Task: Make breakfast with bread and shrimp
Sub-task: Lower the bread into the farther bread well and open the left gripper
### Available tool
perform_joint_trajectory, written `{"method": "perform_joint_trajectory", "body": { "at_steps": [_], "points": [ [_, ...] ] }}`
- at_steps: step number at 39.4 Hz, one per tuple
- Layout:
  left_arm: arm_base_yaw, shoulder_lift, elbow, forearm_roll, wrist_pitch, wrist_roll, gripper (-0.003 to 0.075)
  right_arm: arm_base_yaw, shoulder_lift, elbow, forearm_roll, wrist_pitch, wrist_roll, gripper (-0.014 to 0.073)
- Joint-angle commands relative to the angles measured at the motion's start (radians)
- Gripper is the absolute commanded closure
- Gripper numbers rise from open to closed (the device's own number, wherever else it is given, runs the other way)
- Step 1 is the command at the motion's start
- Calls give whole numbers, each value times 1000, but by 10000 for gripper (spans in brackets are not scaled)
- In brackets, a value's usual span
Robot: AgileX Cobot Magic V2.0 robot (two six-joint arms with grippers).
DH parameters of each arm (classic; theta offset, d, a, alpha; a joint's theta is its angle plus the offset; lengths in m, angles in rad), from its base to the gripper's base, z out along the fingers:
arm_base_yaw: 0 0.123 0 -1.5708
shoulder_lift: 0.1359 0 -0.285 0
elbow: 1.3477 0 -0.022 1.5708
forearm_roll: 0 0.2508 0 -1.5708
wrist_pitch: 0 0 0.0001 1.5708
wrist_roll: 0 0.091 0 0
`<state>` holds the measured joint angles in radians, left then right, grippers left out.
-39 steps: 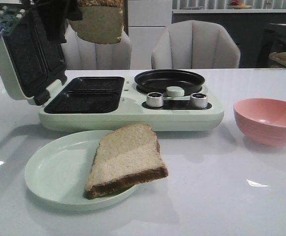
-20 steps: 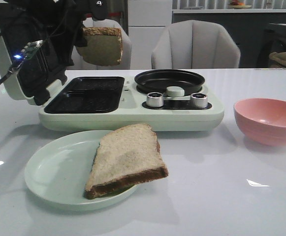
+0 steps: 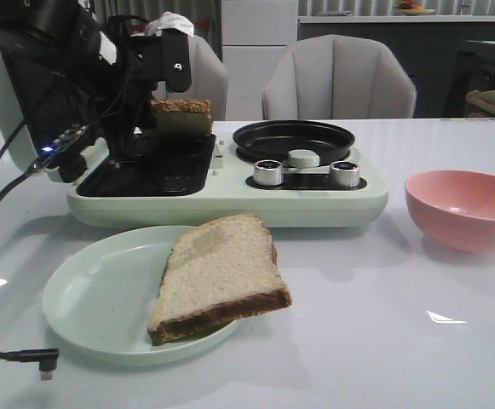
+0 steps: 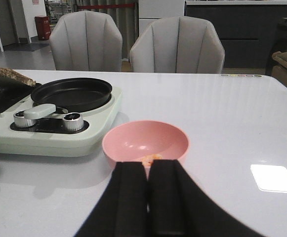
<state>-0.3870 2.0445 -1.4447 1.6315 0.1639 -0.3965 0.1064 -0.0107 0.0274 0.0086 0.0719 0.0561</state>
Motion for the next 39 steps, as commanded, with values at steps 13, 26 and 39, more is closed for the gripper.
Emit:
{"method": "perform_joint_trajectory", "body": {
  "at_steps": [13, 26, 39],
  "points": [
    [21, -45, -32, 8, -6, -40, 606, -2, -21, -17, -9, -79, -4, 437],
    [33, -15, -23, 8, -21, -71, 426, -2, -21, -17, -9, -79, -4, 437],
    [33, -2, -23, 8, -6, -110, 115, -2, -21, -17, -9, -79, -4, 437]
  ]
}}
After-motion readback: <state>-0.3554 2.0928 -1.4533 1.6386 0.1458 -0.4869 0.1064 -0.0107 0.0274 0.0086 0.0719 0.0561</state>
